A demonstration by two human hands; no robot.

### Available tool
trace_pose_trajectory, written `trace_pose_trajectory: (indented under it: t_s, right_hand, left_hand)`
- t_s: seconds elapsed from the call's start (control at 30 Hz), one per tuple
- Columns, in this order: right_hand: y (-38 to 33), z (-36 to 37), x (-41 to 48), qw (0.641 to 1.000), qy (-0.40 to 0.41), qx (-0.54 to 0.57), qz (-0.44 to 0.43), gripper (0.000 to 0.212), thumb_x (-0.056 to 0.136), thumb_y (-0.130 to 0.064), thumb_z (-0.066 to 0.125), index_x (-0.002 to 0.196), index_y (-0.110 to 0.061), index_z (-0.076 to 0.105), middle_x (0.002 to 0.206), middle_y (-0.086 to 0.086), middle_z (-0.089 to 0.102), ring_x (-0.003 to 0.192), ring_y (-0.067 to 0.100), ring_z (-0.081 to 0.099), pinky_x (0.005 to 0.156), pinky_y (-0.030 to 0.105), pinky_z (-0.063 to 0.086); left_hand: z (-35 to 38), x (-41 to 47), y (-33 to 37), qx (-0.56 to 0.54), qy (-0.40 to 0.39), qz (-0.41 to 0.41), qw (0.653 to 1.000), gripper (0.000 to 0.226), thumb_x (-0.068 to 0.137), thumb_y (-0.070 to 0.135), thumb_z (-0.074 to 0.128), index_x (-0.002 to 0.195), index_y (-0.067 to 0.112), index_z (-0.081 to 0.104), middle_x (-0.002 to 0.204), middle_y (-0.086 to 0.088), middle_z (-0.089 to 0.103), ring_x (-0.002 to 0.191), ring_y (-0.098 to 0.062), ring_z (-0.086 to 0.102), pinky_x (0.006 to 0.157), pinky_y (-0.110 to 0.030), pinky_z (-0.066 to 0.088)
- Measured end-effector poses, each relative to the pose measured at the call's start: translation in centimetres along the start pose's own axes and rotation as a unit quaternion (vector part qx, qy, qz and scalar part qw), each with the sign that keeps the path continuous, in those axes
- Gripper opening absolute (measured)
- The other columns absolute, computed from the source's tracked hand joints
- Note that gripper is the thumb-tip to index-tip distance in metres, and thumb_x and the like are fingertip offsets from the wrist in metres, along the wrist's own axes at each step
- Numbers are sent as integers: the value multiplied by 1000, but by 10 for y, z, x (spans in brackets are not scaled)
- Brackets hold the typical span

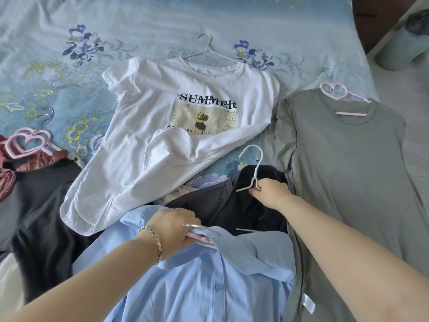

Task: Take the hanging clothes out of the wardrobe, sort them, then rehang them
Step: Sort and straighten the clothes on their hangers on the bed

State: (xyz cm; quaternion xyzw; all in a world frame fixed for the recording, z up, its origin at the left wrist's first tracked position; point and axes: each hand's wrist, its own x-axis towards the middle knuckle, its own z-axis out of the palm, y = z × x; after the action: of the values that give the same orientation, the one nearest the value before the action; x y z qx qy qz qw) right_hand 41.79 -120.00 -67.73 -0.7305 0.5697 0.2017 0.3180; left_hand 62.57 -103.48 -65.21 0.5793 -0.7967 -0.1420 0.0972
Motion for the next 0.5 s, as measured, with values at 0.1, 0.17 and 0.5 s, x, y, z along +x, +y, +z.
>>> trace_pose_trajectory:
  t_s: [0.1, 0.17, 0.5]
  right_hand:
    - [-11, -10, -34, 991, 54, 112, -40, 36, 98, -38, 40, 80, -17, 63, 78, 2, 63, 71, 20, 58, 68, 33, 45]
    - [-19, -22, -63, 989, 96, 85, -78, 38, 99, -38, 39, 69, -21, 54, 60, -5, 50, 53, 11, 44, 53, 27, 33]
    - [-89, -97, -264, 960, 217, -2, -178, 39, 101, -29, 37, 62, -29, 45, 56, -11, 36, 54, 7, 37, 52, 21, 27]
  left_hand:
    - [-17, -10, 10, 26, -25, -14, 999, 36, 72, 47, 39, 45, 26, 53, 48, 15, 47, 41, -1, 49, 36, -11, 17]
    - [-30, -19, 17, 27, -7, -29, 999, 38, 73, 47, 40, 44, 26, 52, 47, 15, 47, 40, -1, 47, 38, -9, 11]
    - [-162, -86, 83, 54, 54, -56, 996, 33, 70, 40, 40, 56, 28, 68, 52, 15, 56, 47, -8, 59, 38, -11, 41]
